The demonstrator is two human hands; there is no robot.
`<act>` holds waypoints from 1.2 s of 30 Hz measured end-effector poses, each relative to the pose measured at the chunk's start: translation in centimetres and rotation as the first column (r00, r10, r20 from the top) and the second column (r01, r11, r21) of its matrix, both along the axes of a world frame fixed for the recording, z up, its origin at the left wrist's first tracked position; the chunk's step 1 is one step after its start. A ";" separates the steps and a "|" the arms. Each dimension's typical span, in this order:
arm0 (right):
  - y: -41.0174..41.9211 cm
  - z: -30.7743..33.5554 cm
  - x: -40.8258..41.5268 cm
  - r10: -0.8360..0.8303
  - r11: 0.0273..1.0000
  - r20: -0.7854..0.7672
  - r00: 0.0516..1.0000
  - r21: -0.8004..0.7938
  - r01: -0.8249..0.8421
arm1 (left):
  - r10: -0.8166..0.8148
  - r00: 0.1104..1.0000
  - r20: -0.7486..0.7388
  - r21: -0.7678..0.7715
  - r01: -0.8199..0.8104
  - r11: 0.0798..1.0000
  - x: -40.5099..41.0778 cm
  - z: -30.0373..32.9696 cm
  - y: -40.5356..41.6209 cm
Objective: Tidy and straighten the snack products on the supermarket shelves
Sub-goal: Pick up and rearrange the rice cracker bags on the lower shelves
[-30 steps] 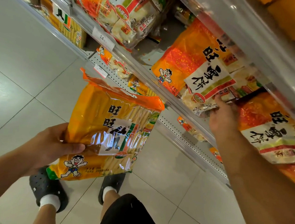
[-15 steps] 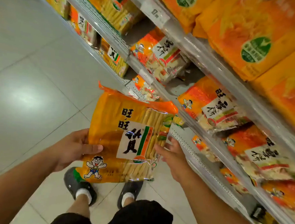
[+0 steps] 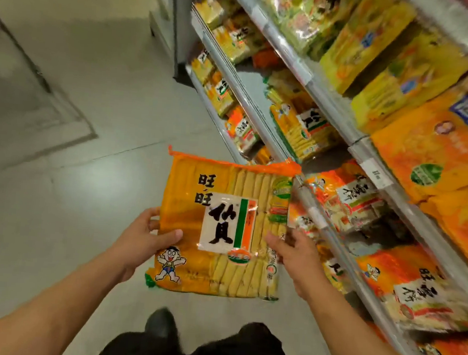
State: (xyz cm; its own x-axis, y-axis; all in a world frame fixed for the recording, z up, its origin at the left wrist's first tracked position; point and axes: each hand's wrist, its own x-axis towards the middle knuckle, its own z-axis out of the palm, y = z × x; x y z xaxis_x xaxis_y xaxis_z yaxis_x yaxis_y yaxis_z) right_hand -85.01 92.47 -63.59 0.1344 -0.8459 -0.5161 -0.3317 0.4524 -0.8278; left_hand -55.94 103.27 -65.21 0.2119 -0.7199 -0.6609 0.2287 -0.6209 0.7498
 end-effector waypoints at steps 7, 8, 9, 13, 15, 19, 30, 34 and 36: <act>-3.9 1.7 7.9 0.036 0.996 0.051 0.998 -0.085 -0.032 | 0.077 0.978 0.193 -0.063 -0.066 0.996 6.0 1.3 -3.4; -4.9 1.6 8.7 0.041 0.995 0.054 0.998 -0.092 -0.036 | 0.087 0.975 0.203 -0.066 -0.075 0.995 6.8 1.3 -4.5; -6.0 1.4 9.4 0.050 0.995 0.055 0.997 -0.093 -0.044 | 0.094 0.973 0.211 -0.062 -0.083 0.995 7.5 1.3 -5.6; -11.4 -0.5 12.3 0.072 0.996 0.087 0.994 -0.056 -0.067 | 0.102 0.970 0.219 -0.028 -0.098 0.995 10.4 0.7 -10.7; -14.8 -1.7 14.0 0.059 0.998 0.100 0.993 -0.031 -0.056 | 0.098 0.966 0.238 -0.018 -0.097 0.995 12.0 0.4 -14.0; -22.0 -3.4 17.4 0.064 0.998 0.122 0.990 0.015 -0.066 | 0.099 0.955 0.281 0.023 -0.110 0.994 15.0 0.4 -21.1; -37.1 -5.2 23.5 0.092 0.995 0.126 0.988 0.033 -0.096 | 0.008 0.943 0.333 0.084 -0.038 0.996 21.4 0.2 -36.5; -40.2 -6.2 25.8 0.006 0.997 0.085 0.996 0.080 -0.013 | -0.126 0.939 0.321 0.037 0.121 0.992 24.3 -0.6 -41.9; -41.2 -6.8 27.0 -0.075 0.992 0.059 0.995 0.101 0.069 | -0.234 0.920 0.314 0.023 0.239 0.971 26.0 -1.3 -44.7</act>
State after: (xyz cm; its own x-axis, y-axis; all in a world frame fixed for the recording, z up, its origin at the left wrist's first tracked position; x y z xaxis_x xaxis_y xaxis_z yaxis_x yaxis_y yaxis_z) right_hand -58.01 51.26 -70.34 0.1094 -0.7997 -0.5903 -0.2441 0.5541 -0.7959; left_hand -29.94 58.60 -66.51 0.2279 -0.7842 -0.5772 -0.1703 -0.6157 0.7693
